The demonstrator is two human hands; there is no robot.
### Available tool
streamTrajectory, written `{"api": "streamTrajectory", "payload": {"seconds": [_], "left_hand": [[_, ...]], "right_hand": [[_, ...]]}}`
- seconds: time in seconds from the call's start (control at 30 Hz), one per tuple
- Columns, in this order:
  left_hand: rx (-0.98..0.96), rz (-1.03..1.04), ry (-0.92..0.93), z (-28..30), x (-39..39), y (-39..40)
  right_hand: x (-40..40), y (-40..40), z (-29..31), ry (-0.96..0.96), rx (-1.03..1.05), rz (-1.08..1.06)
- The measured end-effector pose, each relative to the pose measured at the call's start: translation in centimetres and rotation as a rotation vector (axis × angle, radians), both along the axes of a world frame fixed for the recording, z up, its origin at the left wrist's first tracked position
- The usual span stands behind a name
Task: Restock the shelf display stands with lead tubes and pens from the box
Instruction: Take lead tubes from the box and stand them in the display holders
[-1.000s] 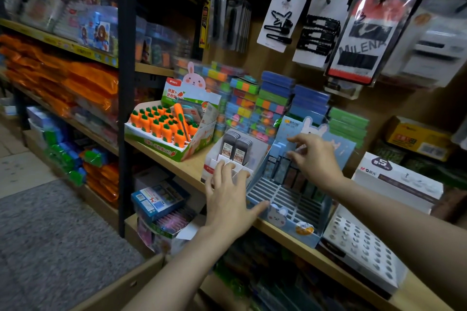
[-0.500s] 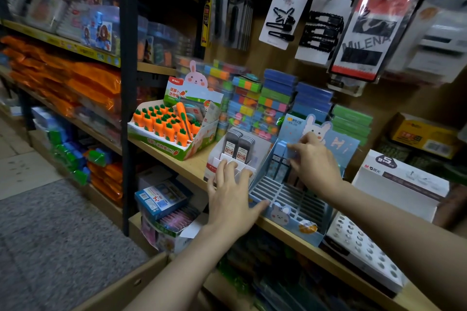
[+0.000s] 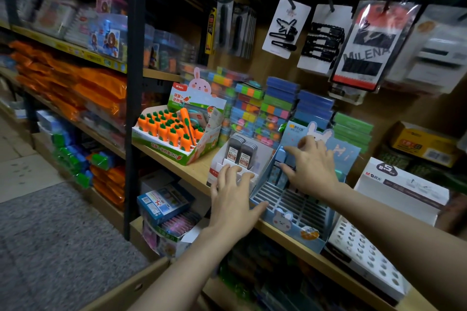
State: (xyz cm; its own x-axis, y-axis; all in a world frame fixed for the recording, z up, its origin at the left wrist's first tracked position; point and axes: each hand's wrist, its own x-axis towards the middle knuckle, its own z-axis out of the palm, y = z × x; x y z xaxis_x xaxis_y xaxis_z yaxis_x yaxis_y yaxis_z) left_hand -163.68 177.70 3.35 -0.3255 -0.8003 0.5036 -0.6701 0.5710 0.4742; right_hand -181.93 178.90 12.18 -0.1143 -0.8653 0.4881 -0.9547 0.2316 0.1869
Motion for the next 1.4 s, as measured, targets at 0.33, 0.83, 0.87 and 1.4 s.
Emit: {"api": "streamTrajectory", "payload": {"seconds": [0.33,0.83,0.87,1.4], "left_hand": [[-0.001,-0.001,0.147,0.1,2.6,-2.9],[0.023,-0.012,0.162,0.0,2.6,-2.9],[0.027,-0.011,0.162,0.0,2.6,-2.9],[0.025,-0.039,0.179,0.0,2.9,-3.0]], "right_hand": [[4.4,-4.1,2.2,-0.365,0.046,0.314],[5.8,-7.0,1.7,-0.335,0.069,0.184],[5.9,-7.0,1.6,-0.347,0.064,0.185],[5.9,-7.2,1.5,-0.296,0.036,0.181]]}}
